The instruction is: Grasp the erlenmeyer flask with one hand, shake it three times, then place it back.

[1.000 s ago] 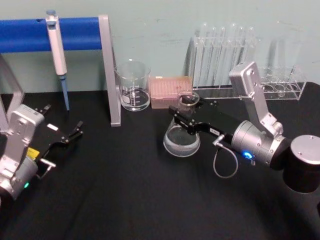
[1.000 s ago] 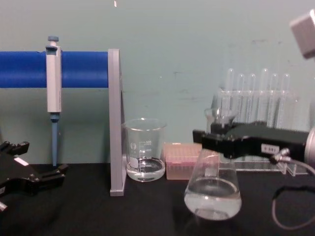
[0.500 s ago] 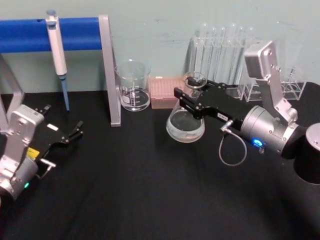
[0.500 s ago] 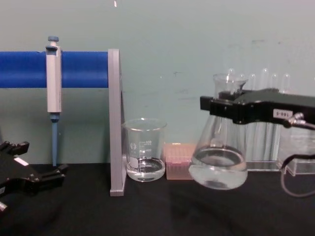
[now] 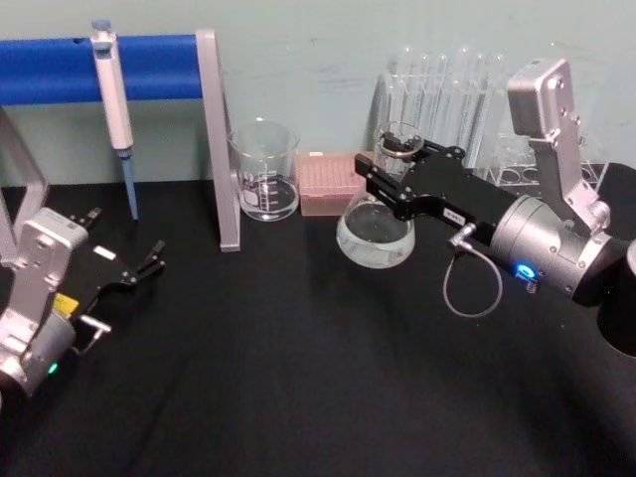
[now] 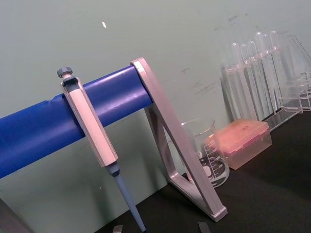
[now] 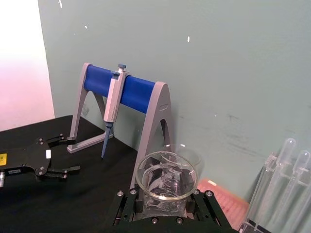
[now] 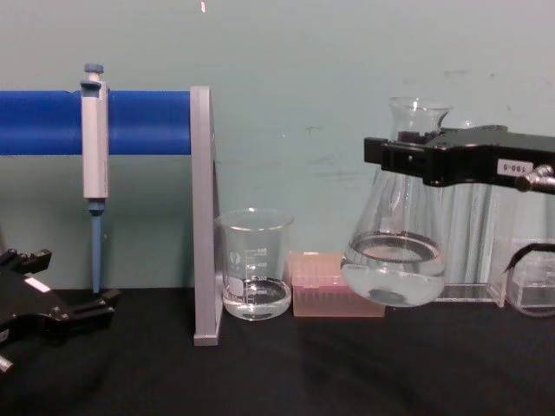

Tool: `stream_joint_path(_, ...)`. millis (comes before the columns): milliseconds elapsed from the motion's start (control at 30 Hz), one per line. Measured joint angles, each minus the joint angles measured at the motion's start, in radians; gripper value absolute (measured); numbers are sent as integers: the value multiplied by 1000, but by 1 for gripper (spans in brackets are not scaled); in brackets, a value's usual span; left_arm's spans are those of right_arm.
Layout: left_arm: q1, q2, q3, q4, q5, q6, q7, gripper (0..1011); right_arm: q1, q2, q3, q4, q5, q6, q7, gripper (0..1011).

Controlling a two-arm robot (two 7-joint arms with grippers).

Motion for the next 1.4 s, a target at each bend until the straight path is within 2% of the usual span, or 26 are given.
stream_joint_path(733, 0, 0, 0, 0, 0, 0, 0, 1001, 3, 10, -9, 2, 12, 0, -7, 449)
stream_joint_path(1400, 0, 0, 0, 0, 0, 0, 0, 1001, 8, 8, -37, 13, 13, 6, 5, 449)
